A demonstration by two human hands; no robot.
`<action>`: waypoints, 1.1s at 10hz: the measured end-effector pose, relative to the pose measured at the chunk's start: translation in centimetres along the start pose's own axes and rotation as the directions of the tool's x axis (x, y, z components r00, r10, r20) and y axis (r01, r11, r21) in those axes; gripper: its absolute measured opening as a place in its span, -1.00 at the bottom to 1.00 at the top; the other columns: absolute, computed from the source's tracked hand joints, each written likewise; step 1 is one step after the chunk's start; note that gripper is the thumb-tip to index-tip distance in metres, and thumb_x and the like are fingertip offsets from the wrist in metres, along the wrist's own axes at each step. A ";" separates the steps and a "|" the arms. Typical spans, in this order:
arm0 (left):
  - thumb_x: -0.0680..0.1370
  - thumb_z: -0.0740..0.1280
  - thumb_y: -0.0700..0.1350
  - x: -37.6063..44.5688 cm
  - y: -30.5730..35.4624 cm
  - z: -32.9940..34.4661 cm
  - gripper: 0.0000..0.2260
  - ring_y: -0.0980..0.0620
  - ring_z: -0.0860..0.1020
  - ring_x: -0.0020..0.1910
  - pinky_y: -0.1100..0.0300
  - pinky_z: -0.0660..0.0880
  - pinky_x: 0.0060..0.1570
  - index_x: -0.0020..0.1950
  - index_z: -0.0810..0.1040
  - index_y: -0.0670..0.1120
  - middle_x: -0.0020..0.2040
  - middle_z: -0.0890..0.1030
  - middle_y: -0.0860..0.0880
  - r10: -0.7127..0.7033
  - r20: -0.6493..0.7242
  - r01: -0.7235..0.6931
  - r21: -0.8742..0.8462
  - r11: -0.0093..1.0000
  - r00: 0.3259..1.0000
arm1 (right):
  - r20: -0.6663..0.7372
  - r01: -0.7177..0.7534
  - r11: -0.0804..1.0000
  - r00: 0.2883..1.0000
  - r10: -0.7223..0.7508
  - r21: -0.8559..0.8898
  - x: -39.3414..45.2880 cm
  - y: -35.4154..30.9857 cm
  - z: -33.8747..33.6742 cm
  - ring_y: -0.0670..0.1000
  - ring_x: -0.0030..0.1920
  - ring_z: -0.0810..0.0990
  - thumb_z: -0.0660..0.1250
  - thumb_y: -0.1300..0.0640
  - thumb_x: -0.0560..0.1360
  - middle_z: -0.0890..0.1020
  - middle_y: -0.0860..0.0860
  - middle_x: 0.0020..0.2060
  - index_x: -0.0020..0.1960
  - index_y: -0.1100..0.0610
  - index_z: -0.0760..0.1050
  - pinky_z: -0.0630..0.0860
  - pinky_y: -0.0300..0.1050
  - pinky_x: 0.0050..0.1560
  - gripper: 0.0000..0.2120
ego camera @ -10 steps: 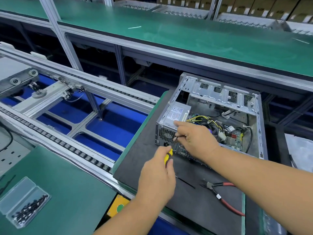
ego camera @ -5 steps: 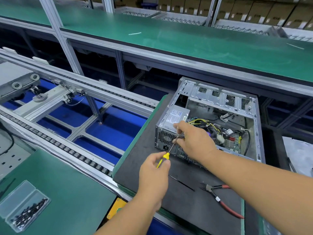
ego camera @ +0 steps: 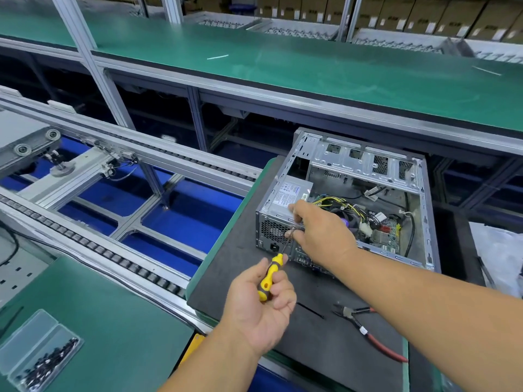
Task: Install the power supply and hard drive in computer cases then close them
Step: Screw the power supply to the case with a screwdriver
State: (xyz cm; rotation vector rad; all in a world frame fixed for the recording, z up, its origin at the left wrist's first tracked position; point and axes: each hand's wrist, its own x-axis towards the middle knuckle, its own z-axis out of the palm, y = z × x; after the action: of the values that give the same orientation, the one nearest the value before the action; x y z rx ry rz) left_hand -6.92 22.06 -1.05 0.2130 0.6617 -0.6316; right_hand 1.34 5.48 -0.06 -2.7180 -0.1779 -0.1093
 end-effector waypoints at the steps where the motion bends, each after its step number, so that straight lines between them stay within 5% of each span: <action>1: 0.64 0.28 -0.16 0.4 -0.5 0.0 -0.78 0.09 0.27 -0.51 0.25 0.20 -0.57 0.24 0.59 -0.19 -0.36 0.38 0.02 0.244 -0.071 -0.196 0.400 0.895 0.967 | -0.004 -0.009 1.000 1.000 0.009 0.005 0.1 0.0 0.1 0.23 0.07 0.63 0.42 0.02 0.48 0.66 0.02 0.13 -0.09 -0.08 0.20 0.58 0.14 -0.02 -0.64; 2: 0.66 0.29 -0.08 1.0 -0.8 -0.1 -0.75 0.12 0.57 -0.19 0.28 0.46 -0.19 0.32 0.57 0.06 -0.07 0.64 0.10 0.619 0.154 -0.365 0.902 0.230 0.770 | -0.006 -0.008 1.000 1.000 0.008 -0.002 0.2 0.0 0.1 0.23 0.06 0.63 0.43 -0.01 0.48 0.66 0.01 0.13 -0.11 -0.08 0.20 0.59 0.15 -0.03 -0.63; 3: 0.61 0.34 -0.12 0.9 -0.2 -0.4 -0.82 0.13 0.49 -0.39 0.31 0.38 -0.42 0.19 0.63 -0.06 -0.27 0.61 0.05 0.549 0.037 -0.392 0.740 0.547 0.835 | -0.007 -0.014 1.000 1.000 0.014 -0.002 0.2 0.0 0.1 0.22 0.06 0.63 0.44 -0.02 0.48 0.66 0.01 0.12 -0.11 -0.08 0.20 0.59 0.15 -0.04 -0.63; 4: 0.56 0.32 -0.10 0.0 -0.3 0.3 -0.72 0.09 0.22 -0.53 0.26 0.11 -0.61 0.15 0.63 -0.27 -0.38 0.35 -0.01 -0.027 -0.105 0.034 0.065 0.997 0.994 | -0.017 -0.018 1.000 1.000 0.018 0.005 0.1 0.1 0.1 0.22 0.04 0.63 0.44 -0.04 0.47 0.66 0.01 0.10 -0.11 -0.08 0.20 0.59 0.14 -0.06 -0.62; 5: 0.65 0.29 -0.10 0.4 -0.7 0.3 -0.82 0.09 0.23 -0.54 0.26 0.15 -0.59 0.12 0.62 -0.15 -0.41 0.30 0.07 0.176 -0.120 -0.107 0.437 0.893 0.977 | -0.018 -0.020 1.000 1.000 0.020 0.002 0.1 0.1 0.2 0.21 0.04 0.64 0.43 -0.04 0.47 0.66 -0.01 0.13 -0.13 -0.08 0.19 0.60 0.13 -0.08 -0.63; 6: 0.65 0.30 -0.05 1.0 -1.0 -0.3 -0.92 0.13 0.52 -0.28 0.20 0.44 -0.31 0.10 0.56 0.11 -0.23 0.58 0.14 0.596 0.145 -0.252 0.963 0.099 0.790 | -0.022 -0.018 1.000 1.000 0.017 -0.020 0.2 0.1 0.4 0.22 0.00 0.63 0.44 -0.05 0.49 0.65 -0.02 0.09 -0.11 -0.08 0.20 0.60 0.13 -0.11 -0.62; 7: 0.61 0.35 -0.12 1.5 0.2 -1.0 -0.87 0.09 0.42 -0.38 0.24 0.32 -0.43 0.12 0.65 -0.02 -0.28 0.53 0.09 0.476 0.019 -0.334 0.737 0.588 0.879 | -0.025 -0.023 1.000 0.999 0.023 -0.015 0.2 0.1 0.4 0.21 -0.03 0.63 0.45 -0.07 0.49 0.64 -0.03 0.03 -0.08 -0.07 0.24 0.60 0.14 -0.10 -0.64; 8: 0.56 0.34 -0.15 0.6 0.1 -0.3 -0.72 0.08 0.25 -0.49 0.24 0.14 -0.59 0.22 0.63 -0.25 -0.33 0.37 -0.02 -0.053 -0.043 0.053 -0.006 0.999 0.998 | -0.023 -0.012 1.000 1.000 0.012 -0.002 0.1 0.0 0.2 0.23 0.04 0.63 0.46 -0.05 0.48 0.66 0.02 0.11 -0.12 -0.07 0.19 0.60 0.14 -0.06 -0.60; 9: 0.63 0.31 -0.17 1.2 -0.4 -0.3 -0.80 0.10 0.32 -0.49 0.26 0.25 -0.55 0.21 0.63 -0.12 -0.34 0.46 0.02 0.304 -0.074 -0.220 0.531 0.818 0.950 | -0.023 -0.002 1.000 1.000 0.002 -0.007 0.2 0.0 0.2 0.24 0.04 0.63 0.46 -0.04 0.49 0.65 0.03 0.11 -0.13 -0.07 0.18 0.59 0.14 -0.07 -0.59; 10: 0.65 0.29 -0.08 1.2 -0.9 -0.1 -0.76 0.18 0.56 -0.15 0.30 0.44 -0.16 0.29 0.58 0.12 -0.04 0.64 0.15 0.641 0.217 -0.338 0.939 0.071 0.736 | -0.019 -0.001 1.000 1.000 0.000 -0.017 0.1 -0.1 0.1 0.24 0.02 0.63 0.47 -0.05 0.49 0.65 0.03 0.09 -0.12 -0.06 0.18 0.59 0.14 -0.08 -0.59; 11: 0.61 0.34 -0.12 1.1 0.1 -0.2 -0.78 0.14 0.41 -0.44 0.30 0.34 -0.48 0.23 0.65 -0.02 -0.29 0.57 0.09 0.522 0.039 -0.357 0.773 0.525 0.852 | -0.028 -0.005 1.000 1.000 0.005 -0.004 0.1 -0.2 -0.1 0.24 0.05 0.64 0.47 -0.04 0.48 0.66 0.04 0.13 -0.15 -0.09 0.17 0.60 0.14 -0.08 -0.58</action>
State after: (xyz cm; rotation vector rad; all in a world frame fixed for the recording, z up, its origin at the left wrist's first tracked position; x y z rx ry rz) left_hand -6.28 21.68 -1.95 1.2361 0.4595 -0.3474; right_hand 1.42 5.62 0.06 -2.7197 -0.1629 -0.1463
